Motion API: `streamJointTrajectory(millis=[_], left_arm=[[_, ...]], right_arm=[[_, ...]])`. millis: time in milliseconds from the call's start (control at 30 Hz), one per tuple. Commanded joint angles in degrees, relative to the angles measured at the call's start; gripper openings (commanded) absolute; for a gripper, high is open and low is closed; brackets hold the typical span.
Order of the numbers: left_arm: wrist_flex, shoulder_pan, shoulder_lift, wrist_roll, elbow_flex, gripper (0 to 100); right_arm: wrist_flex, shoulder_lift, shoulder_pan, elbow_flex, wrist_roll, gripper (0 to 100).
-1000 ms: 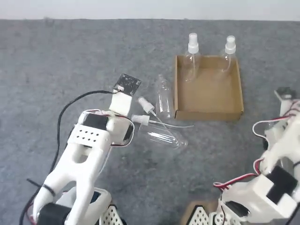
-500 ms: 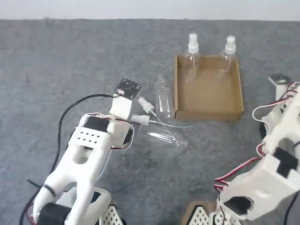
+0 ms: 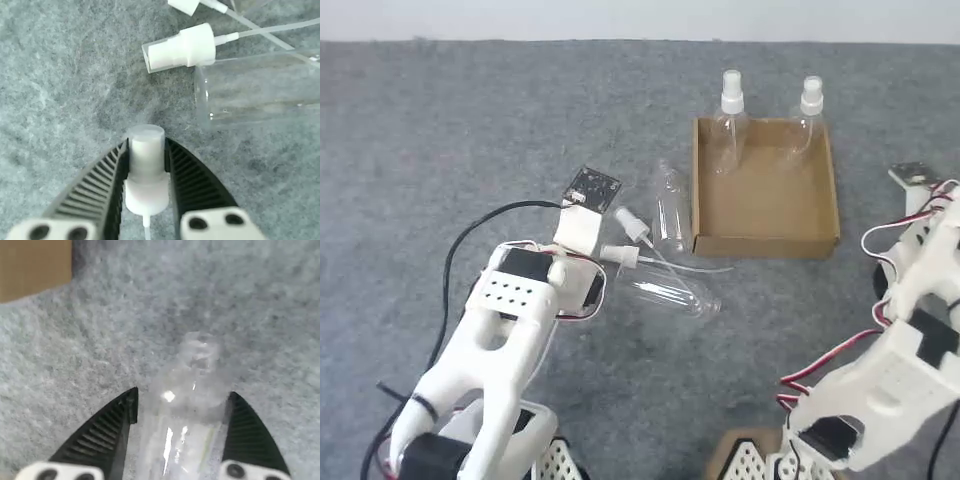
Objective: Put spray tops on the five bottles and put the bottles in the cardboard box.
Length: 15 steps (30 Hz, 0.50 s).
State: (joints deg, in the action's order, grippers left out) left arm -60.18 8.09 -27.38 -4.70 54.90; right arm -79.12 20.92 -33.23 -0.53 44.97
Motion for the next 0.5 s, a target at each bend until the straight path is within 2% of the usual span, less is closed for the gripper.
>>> streamJointTrajectory(millis=[0, 200, 400, 467], left_arm=[[1.6, 0.3, -1.8, 0.9, -0.3, 1], [3.3, 0.3, -2.3, 0.9, 1.5, 1], [3.3, 0.3, -2.4, 0.9, 1.1, 1], [3.3, 0.2, -2.4, 0.9, 0.7, 1]], right_arm=[[2.2, 0.4, -0.6, 3.3, 0.8, 21.7], [2.6, 0.8, -0.6, 3.3, 0.9, 21.2], [2.0, -0.2, -0.6, 3.9, 1.0, 4.2], [0.7, -2.0, -0.7, 4.8, 1.0, 2.4]])
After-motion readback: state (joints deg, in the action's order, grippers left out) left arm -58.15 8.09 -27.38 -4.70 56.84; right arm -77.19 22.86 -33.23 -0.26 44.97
